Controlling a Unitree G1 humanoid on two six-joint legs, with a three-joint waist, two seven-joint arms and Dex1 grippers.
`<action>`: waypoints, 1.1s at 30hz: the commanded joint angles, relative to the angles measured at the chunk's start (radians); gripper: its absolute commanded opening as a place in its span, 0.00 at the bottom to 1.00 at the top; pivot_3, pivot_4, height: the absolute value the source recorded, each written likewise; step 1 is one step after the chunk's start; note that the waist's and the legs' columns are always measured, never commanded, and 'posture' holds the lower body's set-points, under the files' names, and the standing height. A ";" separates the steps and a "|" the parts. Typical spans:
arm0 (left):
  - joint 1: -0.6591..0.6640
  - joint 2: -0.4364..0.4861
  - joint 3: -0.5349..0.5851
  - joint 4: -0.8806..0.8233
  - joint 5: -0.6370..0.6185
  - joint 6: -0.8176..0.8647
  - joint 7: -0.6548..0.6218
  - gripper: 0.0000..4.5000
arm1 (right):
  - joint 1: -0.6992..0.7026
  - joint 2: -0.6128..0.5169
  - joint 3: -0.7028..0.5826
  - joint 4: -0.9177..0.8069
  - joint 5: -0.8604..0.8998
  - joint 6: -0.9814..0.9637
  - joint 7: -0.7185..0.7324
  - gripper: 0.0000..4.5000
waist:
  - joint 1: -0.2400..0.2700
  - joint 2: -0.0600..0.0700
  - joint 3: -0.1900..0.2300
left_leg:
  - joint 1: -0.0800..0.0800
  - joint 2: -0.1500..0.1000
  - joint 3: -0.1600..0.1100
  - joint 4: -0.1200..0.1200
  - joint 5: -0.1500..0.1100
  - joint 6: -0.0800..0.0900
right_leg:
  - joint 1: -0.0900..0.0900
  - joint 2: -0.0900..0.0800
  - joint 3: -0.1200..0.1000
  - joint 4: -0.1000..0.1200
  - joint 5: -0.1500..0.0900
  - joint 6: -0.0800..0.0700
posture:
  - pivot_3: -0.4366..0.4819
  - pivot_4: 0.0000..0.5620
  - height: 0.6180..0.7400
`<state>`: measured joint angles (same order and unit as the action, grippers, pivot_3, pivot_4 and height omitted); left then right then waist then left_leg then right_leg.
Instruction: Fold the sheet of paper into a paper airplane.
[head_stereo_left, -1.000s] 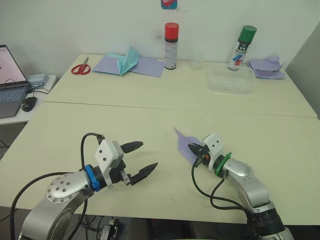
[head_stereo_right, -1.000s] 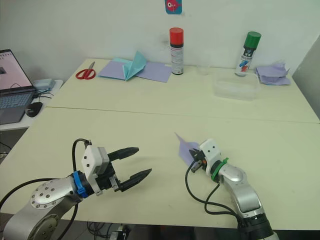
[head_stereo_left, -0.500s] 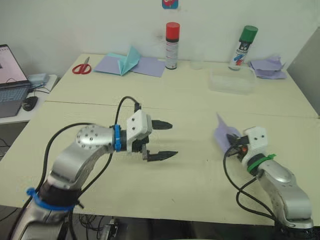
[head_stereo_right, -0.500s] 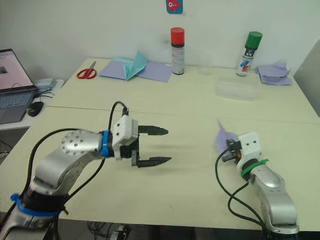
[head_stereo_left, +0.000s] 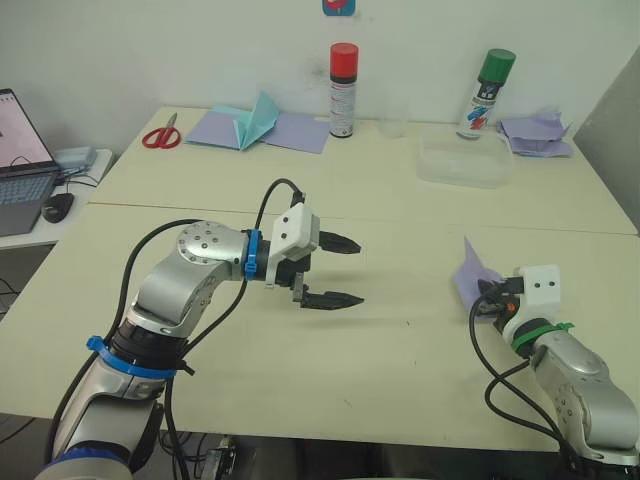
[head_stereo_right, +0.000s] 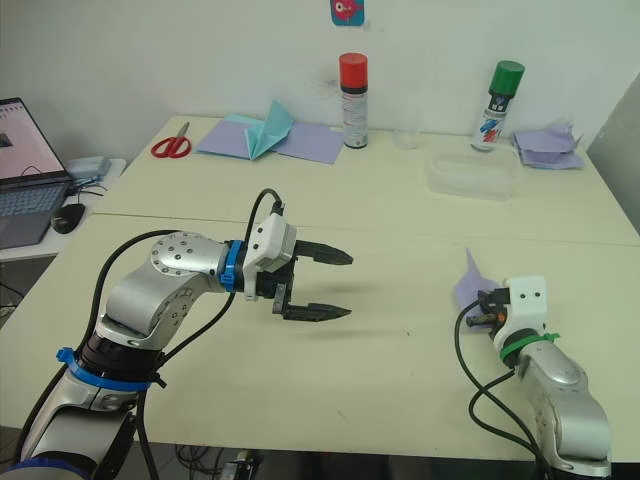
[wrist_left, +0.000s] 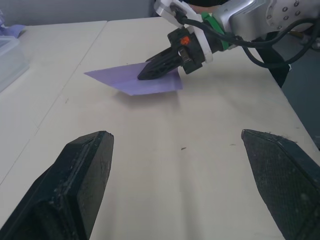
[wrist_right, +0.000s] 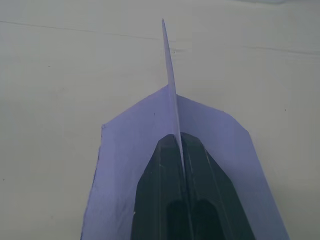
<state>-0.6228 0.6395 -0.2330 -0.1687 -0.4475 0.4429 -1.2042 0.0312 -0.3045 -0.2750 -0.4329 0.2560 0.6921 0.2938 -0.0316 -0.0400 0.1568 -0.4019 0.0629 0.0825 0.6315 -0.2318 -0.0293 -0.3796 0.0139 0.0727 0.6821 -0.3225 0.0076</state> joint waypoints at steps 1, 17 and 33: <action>-0.008 0.002 0.020 -0.048 -0.009 0.004 0.000 1.00 | 0.015 -0.006 -0.028 0.006 0.002 -0.043 -0.012 0.01 | 0.000 0.000 0.000 | 0.000 0.000 0.000 0.000 0.000 0.000 | 0.000 0.000 0.000 0.000 0.000 0.000 | 0.48 0.27 1.00; 0.022 0.003 0.043 -0.067 -0.007 0.004 0.024 1.00 | 0.042 -0.034 -0.021 0.059 0.031 -0.147 0.032 0.64 | 0.000 0.000 0.000 | 0.000 0.000 0.000 0.000 0.000 0.000 | 0.000 0.000 0.000 0.000 0.000 0.000 | 0.48 0.27 1.00; 0.026 0.204 0.228 0.214 -0.032 -0.088 -0.132 1.00 | 0.050 -0.713 -0.220 0.052 0.333 -0.135 0.867 0.99 | 0.002 0.004 0.004 | 0.000 0.000 -0.002 0.002 0.000 0.001 | 0.002 0.000 -0.002 -0.001 0.000 0.001 | 0.48 0.27 1.00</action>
<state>-0.5814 0.8028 -0.1021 0.0157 -0.4357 0.3445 -1.3064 0.0776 -0.9527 -0.4017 -0.4081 0.5398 0.6236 0.9591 -0.0296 -0.0364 0.1610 -0.4018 0.0625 0.0812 0.6334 -0.2322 -0.0287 -0.3781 0.0146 0.0710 0.6808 -0.3227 0.0081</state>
